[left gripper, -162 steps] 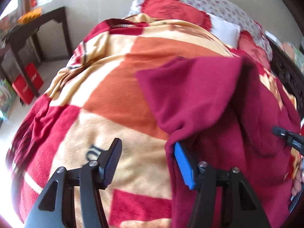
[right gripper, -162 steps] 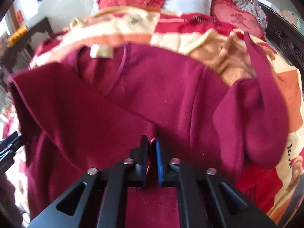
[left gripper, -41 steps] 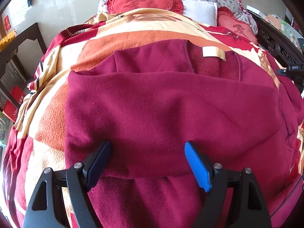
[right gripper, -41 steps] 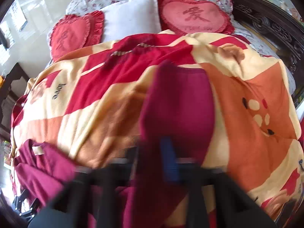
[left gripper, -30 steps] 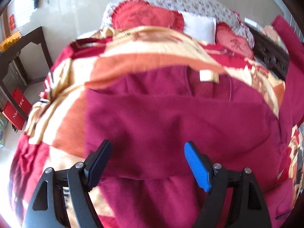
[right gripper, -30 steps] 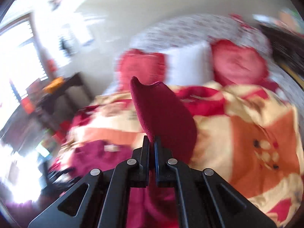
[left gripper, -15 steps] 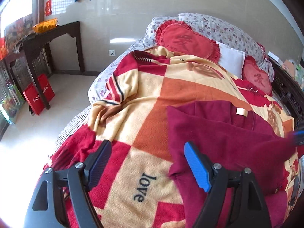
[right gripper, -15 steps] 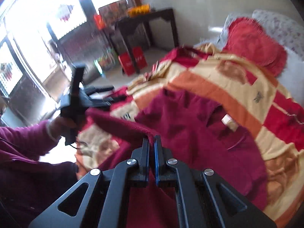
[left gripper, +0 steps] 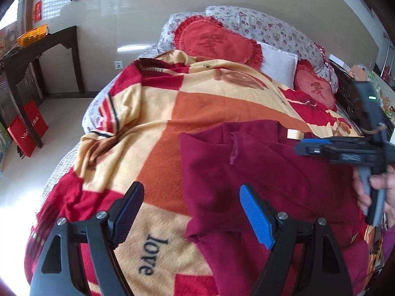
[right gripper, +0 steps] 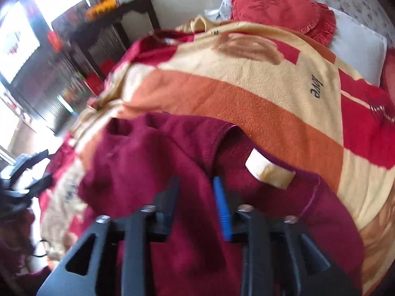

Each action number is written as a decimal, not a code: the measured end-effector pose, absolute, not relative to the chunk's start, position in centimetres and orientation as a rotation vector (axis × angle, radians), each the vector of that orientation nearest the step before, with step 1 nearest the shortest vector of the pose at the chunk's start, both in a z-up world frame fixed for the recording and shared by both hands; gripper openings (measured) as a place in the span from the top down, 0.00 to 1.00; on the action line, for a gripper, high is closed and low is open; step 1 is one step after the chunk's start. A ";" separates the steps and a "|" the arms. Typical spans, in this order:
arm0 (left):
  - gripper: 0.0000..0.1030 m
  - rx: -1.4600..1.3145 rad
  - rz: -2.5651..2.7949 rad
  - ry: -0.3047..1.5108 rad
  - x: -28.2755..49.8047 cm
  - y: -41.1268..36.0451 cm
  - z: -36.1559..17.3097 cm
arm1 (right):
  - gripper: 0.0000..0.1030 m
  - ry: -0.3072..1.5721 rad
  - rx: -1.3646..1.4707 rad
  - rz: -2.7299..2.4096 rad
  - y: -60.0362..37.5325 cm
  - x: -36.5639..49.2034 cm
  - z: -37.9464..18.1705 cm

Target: Fold small clothes

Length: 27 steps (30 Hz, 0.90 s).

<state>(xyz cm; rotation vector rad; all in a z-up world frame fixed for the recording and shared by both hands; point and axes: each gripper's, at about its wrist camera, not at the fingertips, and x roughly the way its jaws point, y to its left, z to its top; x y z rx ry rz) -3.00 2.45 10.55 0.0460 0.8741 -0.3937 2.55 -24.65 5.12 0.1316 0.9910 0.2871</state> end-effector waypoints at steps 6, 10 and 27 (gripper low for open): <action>0.19 0.040 -0.430 0.913 -0.9 -1.7 8.8 | 0.79 0.887 0.185 0.262 -27.6 -6.4 8.1; 0.30 0.014 -0.419 0.917 0.0 -3.6 7.8 | 0.79 0.884 0.274 0.205 -30.0 -11.4 7.6; 0.90 -0.056 -0.443 0.877 -3.0 -1.1 11.5 | 0.75 0.839 0.444 -0.018 -36.4 -20.5 5.7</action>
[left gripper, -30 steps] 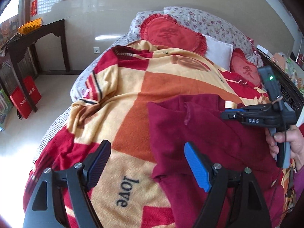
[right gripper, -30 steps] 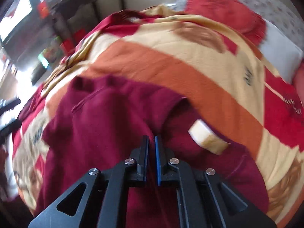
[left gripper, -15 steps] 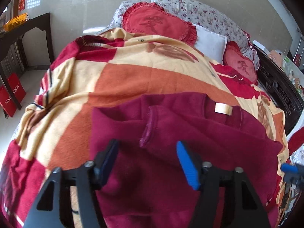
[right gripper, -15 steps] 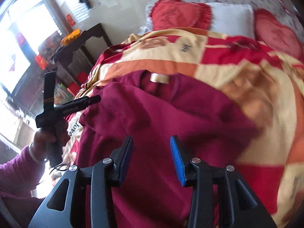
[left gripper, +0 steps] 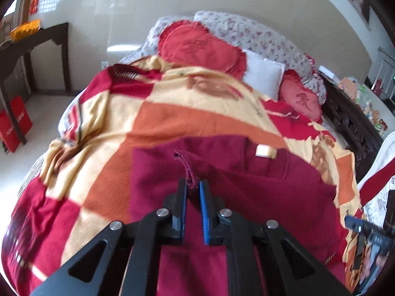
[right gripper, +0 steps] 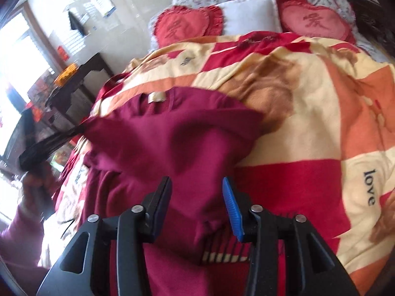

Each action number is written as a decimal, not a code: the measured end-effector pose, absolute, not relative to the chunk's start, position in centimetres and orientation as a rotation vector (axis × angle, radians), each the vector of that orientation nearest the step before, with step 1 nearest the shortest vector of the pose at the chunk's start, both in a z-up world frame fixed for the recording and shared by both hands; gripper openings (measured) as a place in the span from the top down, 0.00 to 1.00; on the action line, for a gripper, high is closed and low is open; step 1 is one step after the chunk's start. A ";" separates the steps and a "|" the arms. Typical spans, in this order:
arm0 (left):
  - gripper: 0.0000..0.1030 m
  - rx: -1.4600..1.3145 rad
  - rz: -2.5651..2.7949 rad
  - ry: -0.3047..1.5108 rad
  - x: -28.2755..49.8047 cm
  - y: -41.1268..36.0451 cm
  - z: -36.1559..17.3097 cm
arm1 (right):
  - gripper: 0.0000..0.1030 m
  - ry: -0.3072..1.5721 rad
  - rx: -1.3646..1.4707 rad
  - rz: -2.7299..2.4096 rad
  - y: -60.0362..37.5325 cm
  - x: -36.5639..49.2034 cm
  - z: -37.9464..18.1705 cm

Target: Fold small clothes

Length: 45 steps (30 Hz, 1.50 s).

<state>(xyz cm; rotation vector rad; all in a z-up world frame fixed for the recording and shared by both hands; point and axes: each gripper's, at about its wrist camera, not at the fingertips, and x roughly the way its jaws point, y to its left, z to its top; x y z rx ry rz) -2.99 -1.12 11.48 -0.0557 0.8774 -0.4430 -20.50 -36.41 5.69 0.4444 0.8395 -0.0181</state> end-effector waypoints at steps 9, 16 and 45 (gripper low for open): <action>0.91 -0.059 -0.367 0.975 -3.1 0.3 7.6 | 0.66 0.899 0.487 -0.153 -39.9 -14.8 3.2; 0.91 -0.047 -0.369 0.955 -3.8 0.8 7.8 | 1.00 0.815 0.453 -0.140 -40.5 -12.0 5.2; 0.48 0.066 -0.415 0.993 -9.7 0.6 8.3 | 0.88 0.903 0.563 -0.148 -38.5 -19.8 1.4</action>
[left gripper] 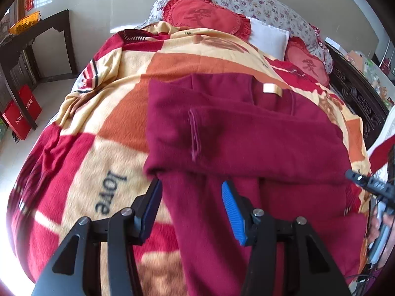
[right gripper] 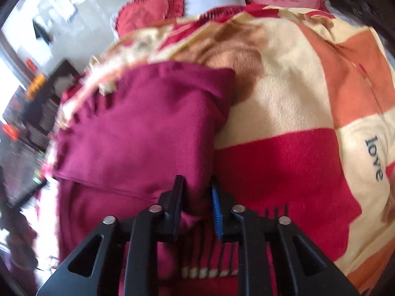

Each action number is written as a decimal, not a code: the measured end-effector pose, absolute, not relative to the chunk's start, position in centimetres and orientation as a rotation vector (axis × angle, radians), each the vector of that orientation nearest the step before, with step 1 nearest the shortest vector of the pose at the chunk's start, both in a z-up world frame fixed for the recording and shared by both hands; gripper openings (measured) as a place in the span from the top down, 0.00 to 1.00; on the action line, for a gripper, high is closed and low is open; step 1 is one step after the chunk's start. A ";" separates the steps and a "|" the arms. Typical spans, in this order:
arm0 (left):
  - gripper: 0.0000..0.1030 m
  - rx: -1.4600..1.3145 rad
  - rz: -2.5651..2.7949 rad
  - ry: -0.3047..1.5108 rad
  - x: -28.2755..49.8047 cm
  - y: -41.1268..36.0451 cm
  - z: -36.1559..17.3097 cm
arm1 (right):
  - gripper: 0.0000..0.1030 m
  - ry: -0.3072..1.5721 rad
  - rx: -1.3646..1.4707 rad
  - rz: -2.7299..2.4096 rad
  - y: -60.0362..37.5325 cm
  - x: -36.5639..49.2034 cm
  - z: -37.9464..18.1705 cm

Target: Fold small clothes

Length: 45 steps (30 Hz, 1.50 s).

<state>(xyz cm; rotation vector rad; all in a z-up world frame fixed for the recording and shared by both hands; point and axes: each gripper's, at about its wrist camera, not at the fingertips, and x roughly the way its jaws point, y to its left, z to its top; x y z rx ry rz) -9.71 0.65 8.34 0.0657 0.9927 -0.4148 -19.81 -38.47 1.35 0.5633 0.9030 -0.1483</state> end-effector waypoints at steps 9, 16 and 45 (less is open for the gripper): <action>0.39 0.087 -0.442 0.980 -14.4 2.0 9.8 | 0.75 0.906 0.555 -0.107 -36.8 -27.3 4.7; 0.26 0.100 -0.510 1.030 -19.6 3.9 9.5 | 0.67 0.939 0.500 -0.086 -35.4 -34.1 5.6; 0.89 -0.005 -0.617 1.210 -28.1 6.8 6.2 | 1.00 0.926 0.516 0.005 -30.3 -39.0 0.9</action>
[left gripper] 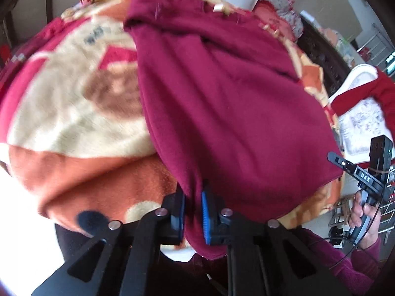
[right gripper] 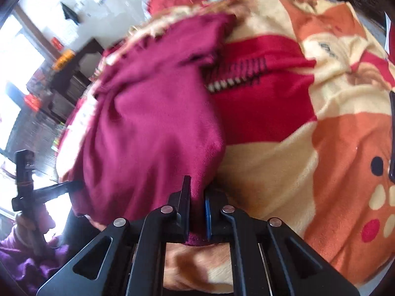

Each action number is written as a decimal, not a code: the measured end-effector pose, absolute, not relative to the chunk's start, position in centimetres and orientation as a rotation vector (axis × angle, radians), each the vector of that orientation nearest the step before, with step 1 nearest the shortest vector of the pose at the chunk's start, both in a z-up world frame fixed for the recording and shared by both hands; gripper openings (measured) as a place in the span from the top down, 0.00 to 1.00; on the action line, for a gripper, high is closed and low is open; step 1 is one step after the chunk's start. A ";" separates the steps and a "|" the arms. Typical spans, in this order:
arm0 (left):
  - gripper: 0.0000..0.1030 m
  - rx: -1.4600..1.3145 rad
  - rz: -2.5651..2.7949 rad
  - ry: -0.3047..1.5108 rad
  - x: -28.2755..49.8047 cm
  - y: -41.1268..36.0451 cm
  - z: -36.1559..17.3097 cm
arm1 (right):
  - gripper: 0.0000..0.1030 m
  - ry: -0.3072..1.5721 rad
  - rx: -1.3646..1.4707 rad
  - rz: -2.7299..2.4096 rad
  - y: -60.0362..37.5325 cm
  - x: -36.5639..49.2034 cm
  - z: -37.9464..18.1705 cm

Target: Fold small clothes

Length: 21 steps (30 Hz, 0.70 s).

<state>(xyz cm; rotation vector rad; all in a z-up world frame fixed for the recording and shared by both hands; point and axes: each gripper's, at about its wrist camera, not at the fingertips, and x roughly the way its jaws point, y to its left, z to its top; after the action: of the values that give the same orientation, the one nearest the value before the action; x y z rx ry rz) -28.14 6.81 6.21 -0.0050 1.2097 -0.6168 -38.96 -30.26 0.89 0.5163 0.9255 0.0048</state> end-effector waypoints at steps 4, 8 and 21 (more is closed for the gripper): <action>0.90 0.014 -0.605 1.116 -29.1 9.9 10.0 | 1.00 0.869 0.502 0.114 -28.8 -41.6 4.7; 0.90 0.015 -0.594 1.130 -29.8 11.7 9.7 | 1.00 0.916 0.432 0.187 -25.9 -43.0 5.4; 0.46 0.020 -0.505 1.259 -31.1 11.4 4.0 | 0.93 1.083 0.519 0.187 -25.2 -40.7 -0.9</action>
<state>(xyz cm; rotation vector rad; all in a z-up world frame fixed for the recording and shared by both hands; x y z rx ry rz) -31.07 11.38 4.01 0.0200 1.2594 -0.5053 -40.73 -25.20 -0.92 0.5185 1.0829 0.1868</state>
